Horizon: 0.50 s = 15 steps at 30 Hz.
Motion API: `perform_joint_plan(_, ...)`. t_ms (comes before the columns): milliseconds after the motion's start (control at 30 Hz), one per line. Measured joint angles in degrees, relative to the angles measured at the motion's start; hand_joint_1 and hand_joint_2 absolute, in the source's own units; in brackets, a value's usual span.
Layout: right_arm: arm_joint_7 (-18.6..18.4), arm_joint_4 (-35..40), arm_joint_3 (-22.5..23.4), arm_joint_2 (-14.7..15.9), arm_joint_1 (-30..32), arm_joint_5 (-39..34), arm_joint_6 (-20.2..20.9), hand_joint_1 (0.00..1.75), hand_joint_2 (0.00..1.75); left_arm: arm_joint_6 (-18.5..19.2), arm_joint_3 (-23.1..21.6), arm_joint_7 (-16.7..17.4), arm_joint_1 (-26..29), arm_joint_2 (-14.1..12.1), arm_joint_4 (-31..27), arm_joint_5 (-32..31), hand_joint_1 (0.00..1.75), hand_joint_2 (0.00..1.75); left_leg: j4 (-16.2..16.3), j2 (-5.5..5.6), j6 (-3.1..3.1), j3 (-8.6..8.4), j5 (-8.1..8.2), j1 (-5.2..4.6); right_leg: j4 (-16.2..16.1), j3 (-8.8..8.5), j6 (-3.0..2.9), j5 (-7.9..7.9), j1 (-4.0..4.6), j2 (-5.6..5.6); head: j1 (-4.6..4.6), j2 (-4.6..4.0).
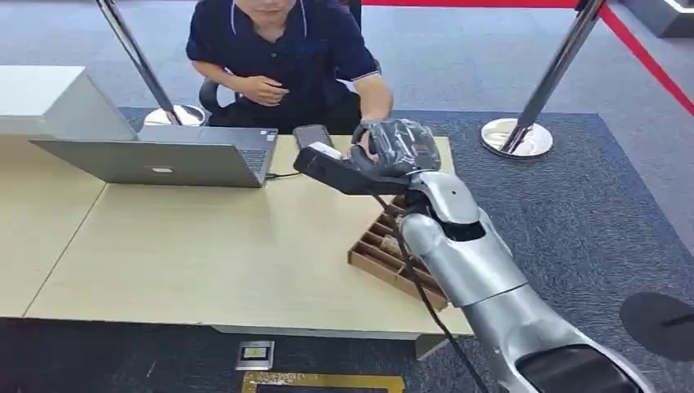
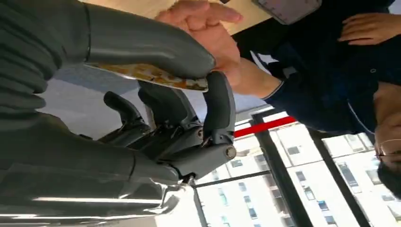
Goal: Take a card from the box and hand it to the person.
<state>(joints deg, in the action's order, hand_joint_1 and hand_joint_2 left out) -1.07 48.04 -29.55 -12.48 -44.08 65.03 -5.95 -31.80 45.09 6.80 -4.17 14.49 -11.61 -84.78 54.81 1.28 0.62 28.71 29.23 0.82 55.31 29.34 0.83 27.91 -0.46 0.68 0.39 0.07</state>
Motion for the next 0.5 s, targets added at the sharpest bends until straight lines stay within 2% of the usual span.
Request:
perform_joint_plan(267, -1.27, -10.51, -0.02, -3.34, -6.33, 0.81, -1.14, 1.43, 1.75, 0.00, -0.02, 0.33, -0.04, 0.00, 0.02, 0.13, 0.00, 0.00, 0.00, 0.00, 0.00, -0.01, 0.00, 0.00, -0.01, 0.00, 0.00, 0.00, 0.00, 0.00, -0.02, 0.00)
perform_joint_plan(500, -1.66, -16.94, -0.02, -4.76, -7.99, 0.98, -1.33, 1.33, 1.75, 0.00, -0.02, 0.20, -0.03, 0.00, 0.07, 0.09, 0.00, 0.00, 0.00, 0.00, 0.00, 0.00, 0.00, 0.00, -0.02, 0.00, 0.00, 0.00, 0.00, 0.00, -0.02, 0.00)
